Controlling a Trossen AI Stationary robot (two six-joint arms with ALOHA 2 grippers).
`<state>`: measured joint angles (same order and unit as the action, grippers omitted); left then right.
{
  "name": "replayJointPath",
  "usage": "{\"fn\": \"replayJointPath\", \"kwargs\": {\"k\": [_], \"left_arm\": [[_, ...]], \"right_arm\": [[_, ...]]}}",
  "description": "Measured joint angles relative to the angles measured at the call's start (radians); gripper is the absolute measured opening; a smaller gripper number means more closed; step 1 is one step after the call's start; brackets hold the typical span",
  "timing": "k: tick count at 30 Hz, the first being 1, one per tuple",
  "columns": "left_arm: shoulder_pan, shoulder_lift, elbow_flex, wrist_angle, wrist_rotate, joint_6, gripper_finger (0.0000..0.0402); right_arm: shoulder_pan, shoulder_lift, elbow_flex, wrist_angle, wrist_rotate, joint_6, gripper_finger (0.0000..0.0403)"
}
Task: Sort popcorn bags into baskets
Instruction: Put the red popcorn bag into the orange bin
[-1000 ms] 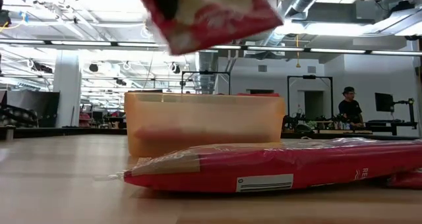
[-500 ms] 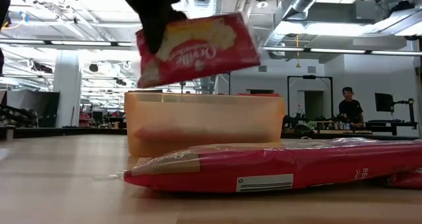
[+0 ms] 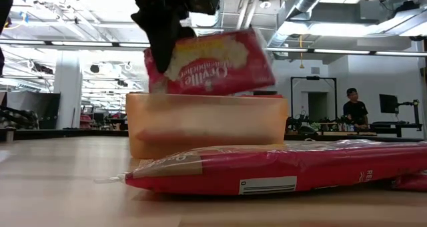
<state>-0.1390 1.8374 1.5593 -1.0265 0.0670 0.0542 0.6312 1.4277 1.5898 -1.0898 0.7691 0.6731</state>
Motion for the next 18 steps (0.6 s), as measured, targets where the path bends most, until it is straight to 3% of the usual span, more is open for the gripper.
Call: {"fn": "replayJointPath", "kwargs": {"k": [13, 18], "left_arm": [[0.002, 0.032, -0.001, 0.013, 0.020, 0.017, 0.0011], [0.001, 0.032, -0.001, 0.007, 0.033, 0.027, 0.0048]], "right_arm": [[0.000, 0.000, 0.000, -0.013, 0.000, 0.000, 0.0118], [0.000, 0.000, 0.000, -0.031, 0.000, 0.000, 0.0118]]}}
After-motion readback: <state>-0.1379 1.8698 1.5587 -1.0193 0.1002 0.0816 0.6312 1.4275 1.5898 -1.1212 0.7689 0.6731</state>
